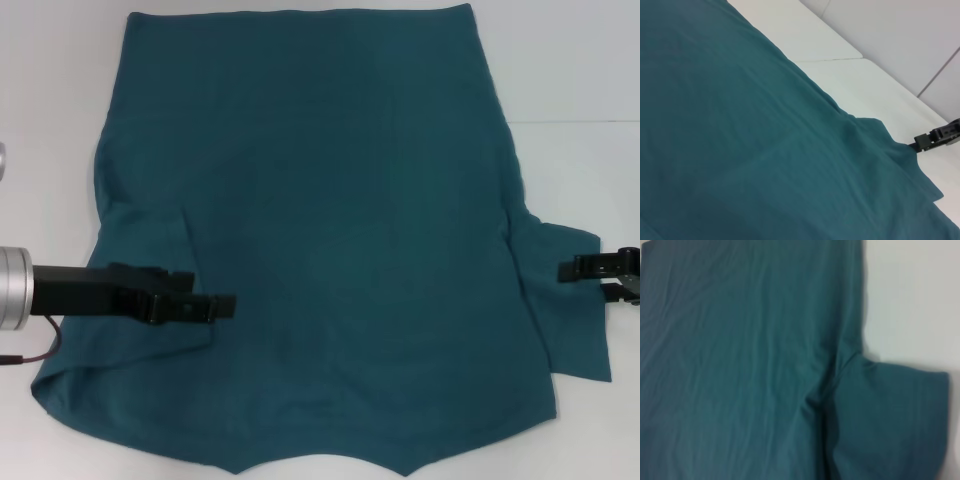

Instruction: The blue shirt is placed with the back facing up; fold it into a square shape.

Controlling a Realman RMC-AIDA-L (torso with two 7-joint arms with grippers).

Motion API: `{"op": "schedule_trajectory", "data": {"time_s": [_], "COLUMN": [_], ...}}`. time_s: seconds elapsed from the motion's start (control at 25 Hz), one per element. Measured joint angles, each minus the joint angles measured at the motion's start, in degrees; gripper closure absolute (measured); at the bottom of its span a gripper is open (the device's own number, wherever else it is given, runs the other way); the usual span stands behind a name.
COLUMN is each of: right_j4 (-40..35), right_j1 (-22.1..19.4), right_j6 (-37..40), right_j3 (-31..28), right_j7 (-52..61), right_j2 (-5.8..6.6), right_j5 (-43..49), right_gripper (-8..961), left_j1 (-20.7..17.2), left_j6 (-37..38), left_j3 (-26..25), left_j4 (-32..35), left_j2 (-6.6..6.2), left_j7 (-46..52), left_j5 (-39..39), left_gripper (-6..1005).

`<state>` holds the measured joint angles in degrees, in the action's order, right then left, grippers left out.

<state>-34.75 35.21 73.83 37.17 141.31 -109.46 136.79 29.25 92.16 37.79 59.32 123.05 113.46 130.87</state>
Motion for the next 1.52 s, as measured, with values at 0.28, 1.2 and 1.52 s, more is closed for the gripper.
{"op": "schedule_trajectory", "data": {"time_s": [0.28,1.2,1.52], "right_j4": [0.8,1.4,1.4], "right_j1": [0.5,1.4,1.5], "right_j6": [-0.3,-0.3,-0.5], "right_j3": [0.0,-0.3,-0.3], "right_j7": [0.0,0.3,0.7], "right_j2": [-0.34,-0.95,-0.59], "right_j5": [0.0,0.0,0.5], "right_gripper": [109,112,219], "left_j1": [0.0,-0.1,-0.1], "left_j6": [-0.8,-1.8,-1.9], "left_j3": [0.0,0.0,0.0], "left_j4": [0.0,0.0,0.2], "left_j2": [0.00,0.18,0.18], "left_j7": [0.0,0.1,0.2], "left_j5": [0.0,0.0,-0.1], "left_gripper": [81,81,81]}}
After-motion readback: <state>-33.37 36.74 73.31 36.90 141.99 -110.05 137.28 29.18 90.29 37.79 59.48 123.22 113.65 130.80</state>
